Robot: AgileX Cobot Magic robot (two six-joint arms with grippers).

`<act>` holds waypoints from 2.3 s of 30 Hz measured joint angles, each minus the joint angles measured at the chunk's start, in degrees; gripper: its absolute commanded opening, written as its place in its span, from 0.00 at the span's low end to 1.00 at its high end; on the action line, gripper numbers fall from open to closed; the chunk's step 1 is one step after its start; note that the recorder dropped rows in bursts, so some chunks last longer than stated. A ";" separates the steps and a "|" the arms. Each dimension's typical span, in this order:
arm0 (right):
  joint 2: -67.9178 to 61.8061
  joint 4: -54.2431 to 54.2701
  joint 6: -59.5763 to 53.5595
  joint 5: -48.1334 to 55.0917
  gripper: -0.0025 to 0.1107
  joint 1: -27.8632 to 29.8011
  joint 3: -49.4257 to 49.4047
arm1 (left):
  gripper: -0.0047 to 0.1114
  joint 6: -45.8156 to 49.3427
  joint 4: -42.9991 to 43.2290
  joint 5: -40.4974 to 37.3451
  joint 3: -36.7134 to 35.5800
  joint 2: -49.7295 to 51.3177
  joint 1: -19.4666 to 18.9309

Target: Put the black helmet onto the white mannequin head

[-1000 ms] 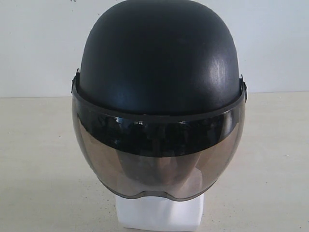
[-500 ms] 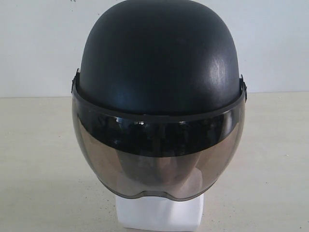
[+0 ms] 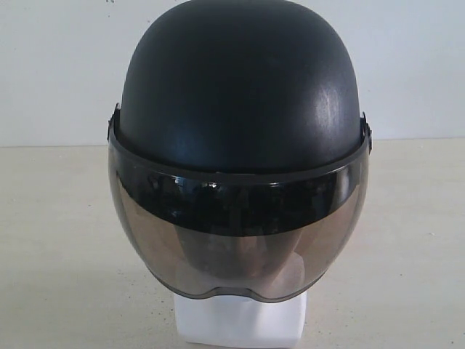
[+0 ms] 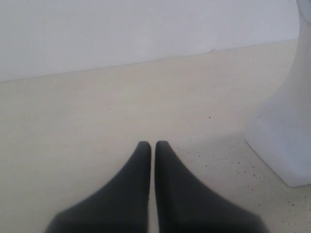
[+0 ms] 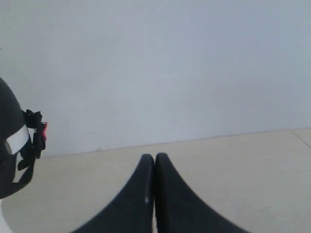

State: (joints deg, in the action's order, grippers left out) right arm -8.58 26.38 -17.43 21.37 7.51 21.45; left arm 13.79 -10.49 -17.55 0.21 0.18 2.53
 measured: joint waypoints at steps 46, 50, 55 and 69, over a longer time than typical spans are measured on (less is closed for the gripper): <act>8.29 -30.45 25.44 -2.34 0.02 -10.83 -21.50 | 0.08 0.00 0.00 0.00 0.00 0.00 0.00; 8.29 -30.53 25.19 -2.34 0.02 -9.80 -21.50 | 0.08 0.00 0.00 0.00 0.00 0.00 0.00; 8.29 -30.56 25.42 -2.34 0.02 -9.42 -21.50 | 0.08 0.00 0.00 0.00 0.00 0.00 0.00; 8.29 -30.67 25.56 -2.34 0.02 -9.38 -21.50 | 0.08 0.00 0.00 0.00 0.00 0.00 0.00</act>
State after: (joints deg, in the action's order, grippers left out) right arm -0.28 -4.28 8.13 19.03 -1.86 -0.05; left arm 13.79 -10.49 -17.55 0.21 0.18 2.53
